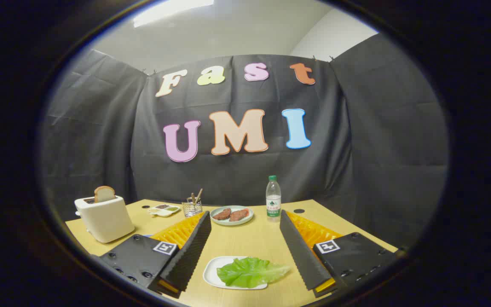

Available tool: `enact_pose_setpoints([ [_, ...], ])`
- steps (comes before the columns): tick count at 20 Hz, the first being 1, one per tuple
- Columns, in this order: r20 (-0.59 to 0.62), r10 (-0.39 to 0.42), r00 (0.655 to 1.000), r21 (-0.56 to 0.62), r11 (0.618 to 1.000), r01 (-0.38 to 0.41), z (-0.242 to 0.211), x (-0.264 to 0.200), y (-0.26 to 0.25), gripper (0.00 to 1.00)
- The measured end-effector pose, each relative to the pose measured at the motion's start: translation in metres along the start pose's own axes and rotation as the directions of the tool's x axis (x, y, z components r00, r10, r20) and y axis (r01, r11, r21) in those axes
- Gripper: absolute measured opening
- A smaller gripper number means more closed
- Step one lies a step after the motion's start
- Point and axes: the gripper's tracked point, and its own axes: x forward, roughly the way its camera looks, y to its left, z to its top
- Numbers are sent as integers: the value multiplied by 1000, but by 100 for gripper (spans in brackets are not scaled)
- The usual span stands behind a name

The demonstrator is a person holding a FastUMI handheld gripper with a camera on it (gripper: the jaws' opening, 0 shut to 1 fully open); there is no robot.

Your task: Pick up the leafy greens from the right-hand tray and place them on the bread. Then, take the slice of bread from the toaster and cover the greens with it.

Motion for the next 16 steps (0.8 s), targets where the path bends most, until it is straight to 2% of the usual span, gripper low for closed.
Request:
enact_pose_setpoints([
  [16, -43, -3, 999, -7, 1000, 3, -14, 6, -5, 100],
])
